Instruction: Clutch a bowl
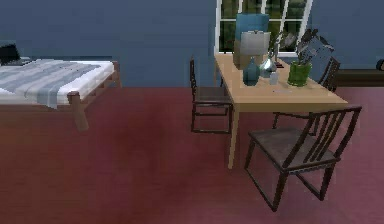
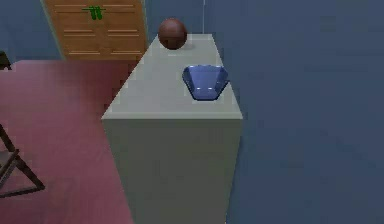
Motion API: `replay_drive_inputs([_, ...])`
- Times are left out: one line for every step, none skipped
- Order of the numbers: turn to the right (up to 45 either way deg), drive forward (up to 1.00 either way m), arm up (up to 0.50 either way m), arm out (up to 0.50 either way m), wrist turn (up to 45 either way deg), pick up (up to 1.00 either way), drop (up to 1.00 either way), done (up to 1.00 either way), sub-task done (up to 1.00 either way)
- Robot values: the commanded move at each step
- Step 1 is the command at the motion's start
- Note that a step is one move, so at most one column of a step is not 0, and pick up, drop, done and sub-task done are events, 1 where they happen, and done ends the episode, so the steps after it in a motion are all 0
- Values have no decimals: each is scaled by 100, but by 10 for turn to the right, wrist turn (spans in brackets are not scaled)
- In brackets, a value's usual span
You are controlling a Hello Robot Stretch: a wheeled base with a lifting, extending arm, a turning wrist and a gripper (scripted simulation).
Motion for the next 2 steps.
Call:
replay_drive_inputs([0,0,38,0,0,0,0,0,0])
replay_drive_inputs([0,0,0,48,0,0,0,0,0])
